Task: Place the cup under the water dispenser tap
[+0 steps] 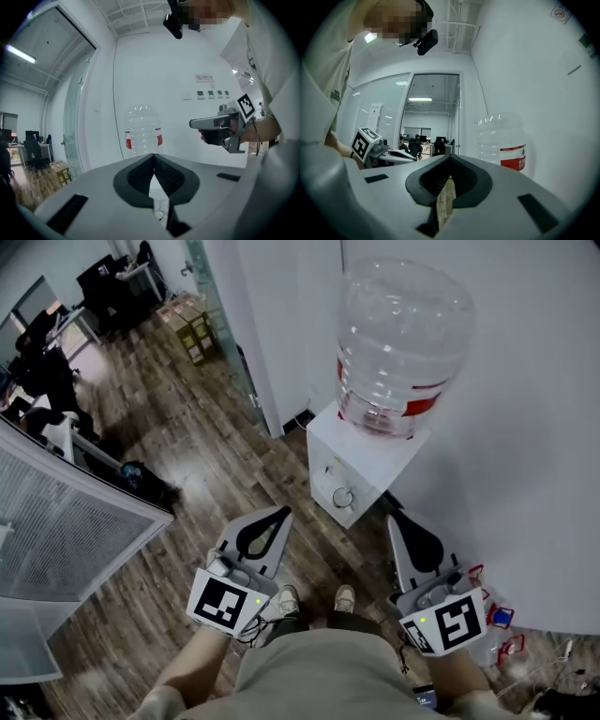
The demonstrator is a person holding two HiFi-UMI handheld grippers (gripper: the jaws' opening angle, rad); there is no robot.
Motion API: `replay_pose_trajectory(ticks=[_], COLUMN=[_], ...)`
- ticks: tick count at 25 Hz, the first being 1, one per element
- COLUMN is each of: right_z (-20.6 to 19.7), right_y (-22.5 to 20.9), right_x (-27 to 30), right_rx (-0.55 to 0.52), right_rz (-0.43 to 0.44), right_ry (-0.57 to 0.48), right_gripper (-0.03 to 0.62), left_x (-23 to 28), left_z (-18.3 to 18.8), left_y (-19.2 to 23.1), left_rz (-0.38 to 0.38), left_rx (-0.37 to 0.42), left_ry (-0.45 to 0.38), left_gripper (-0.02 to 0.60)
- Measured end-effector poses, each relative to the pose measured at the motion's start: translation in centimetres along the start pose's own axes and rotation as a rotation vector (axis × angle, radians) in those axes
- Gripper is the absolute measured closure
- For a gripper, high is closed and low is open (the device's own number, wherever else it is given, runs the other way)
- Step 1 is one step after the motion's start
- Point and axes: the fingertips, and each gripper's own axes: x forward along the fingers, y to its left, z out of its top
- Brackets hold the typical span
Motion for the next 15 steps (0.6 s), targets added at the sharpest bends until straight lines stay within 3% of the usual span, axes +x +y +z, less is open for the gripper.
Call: replay_pose_trajectory(ticks=[15], right_z=[-0.7], right_y=[0.3], right_x=[0.2], right_rx=[0.012], right_rz=[-0.006], right_ry=[0.025], right_gripper=[0.588], left_x=[0.0], left_z=[0.7], left_y=[-0.9], left_rz=[-0.043], left_rx=[-0.004], left_ry=[-0.004], left_gripper=[0.577])
